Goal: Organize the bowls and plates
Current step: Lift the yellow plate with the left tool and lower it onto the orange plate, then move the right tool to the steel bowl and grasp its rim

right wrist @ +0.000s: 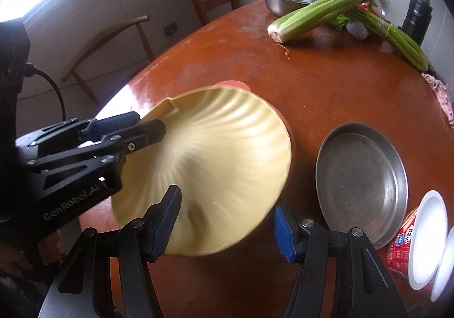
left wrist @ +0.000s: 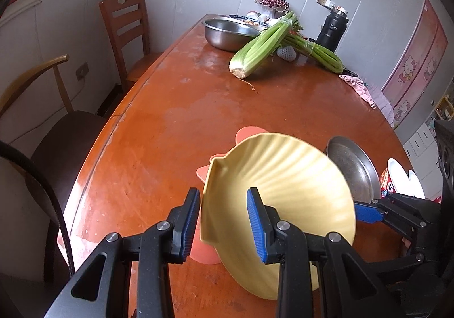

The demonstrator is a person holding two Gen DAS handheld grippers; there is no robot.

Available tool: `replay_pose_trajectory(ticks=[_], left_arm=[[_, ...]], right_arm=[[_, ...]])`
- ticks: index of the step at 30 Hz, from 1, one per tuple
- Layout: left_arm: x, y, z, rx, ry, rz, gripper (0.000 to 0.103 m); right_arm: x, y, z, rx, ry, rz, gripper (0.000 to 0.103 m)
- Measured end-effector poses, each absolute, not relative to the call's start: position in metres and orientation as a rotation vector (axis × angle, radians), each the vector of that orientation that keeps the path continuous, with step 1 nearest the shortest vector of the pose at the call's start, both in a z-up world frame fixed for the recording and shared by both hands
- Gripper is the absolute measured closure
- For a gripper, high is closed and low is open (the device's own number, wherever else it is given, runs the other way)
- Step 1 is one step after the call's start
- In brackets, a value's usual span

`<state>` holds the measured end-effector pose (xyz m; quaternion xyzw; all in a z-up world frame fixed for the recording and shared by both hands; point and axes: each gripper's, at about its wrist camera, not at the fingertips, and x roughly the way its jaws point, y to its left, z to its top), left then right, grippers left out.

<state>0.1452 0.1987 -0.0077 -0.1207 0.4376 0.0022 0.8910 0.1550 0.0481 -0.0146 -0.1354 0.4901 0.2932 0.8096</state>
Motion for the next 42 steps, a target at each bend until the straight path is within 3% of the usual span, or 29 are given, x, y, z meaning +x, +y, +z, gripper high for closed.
replay_pose_trajectory(ticks=[34, 42], left_arm=[[0.119, 0.174, 0.038, -0.209, 0.818, 0.01, 0.068], [0.111, 0.149, 0.055, -0.175, 0.792, -0.006, 0.063]], right_arm=[[0.13, 0.009, 0.029, -0.229, 0.923, 0.592, 0.039], [0.118, -0.02, 0.047, -0.176, 0.883, 0.586, 0.039]])
